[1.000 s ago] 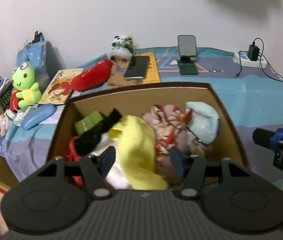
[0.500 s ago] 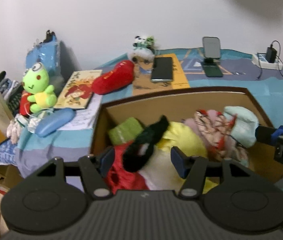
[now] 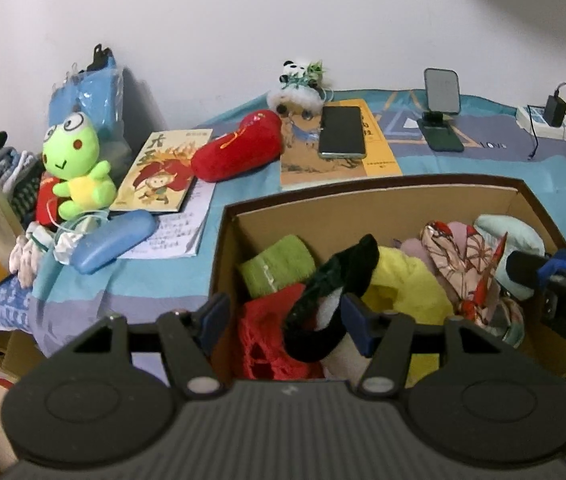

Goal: Organize soft objects

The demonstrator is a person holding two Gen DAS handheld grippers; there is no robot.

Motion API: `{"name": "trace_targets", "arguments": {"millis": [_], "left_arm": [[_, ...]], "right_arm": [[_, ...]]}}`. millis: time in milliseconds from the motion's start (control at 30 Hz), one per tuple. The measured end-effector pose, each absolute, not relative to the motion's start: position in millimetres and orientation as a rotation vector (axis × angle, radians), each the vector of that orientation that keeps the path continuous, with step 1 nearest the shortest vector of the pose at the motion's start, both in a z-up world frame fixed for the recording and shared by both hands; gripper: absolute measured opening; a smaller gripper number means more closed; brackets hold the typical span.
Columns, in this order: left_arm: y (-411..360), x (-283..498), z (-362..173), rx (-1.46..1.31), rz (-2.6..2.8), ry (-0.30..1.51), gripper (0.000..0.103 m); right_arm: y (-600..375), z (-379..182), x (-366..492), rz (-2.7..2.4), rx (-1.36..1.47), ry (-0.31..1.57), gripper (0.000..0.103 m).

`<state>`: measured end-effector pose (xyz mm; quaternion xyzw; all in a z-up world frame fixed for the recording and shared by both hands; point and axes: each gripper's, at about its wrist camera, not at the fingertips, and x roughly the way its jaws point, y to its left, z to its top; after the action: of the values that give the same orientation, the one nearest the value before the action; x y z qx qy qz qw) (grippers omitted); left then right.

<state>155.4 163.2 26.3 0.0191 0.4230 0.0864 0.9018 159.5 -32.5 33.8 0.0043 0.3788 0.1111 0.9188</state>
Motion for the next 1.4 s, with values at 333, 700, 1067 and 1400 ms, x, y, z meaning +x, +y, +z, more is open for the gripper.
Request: {"name": "trace_targets", "arguments": {"millis": [333, 700, 1067, 1400], "left_arm": [[165, 169, 11, 0.005, 0.184, 0.900, 0.061], [151, 182, -1, 0.036, 0.139, 0.899, 0.052], [147, 190, -14, 0.033, 0.105, 0.939, 0.052], [152, 189, -12, 0.033, 0.154, 0.890, 0.048]], "right_arm": [[-26, 17, 170, 0.229, -0.016, 0.831, 0.022], [-31, 4, 183, 0.221, 0.008, 0.870, 0.022], [-33, -6, 189, 0.221, 0.019, 0.898, 0.022], [-32, -4, 187, 0.234, 0.024, 0.878, 0.022]]}}
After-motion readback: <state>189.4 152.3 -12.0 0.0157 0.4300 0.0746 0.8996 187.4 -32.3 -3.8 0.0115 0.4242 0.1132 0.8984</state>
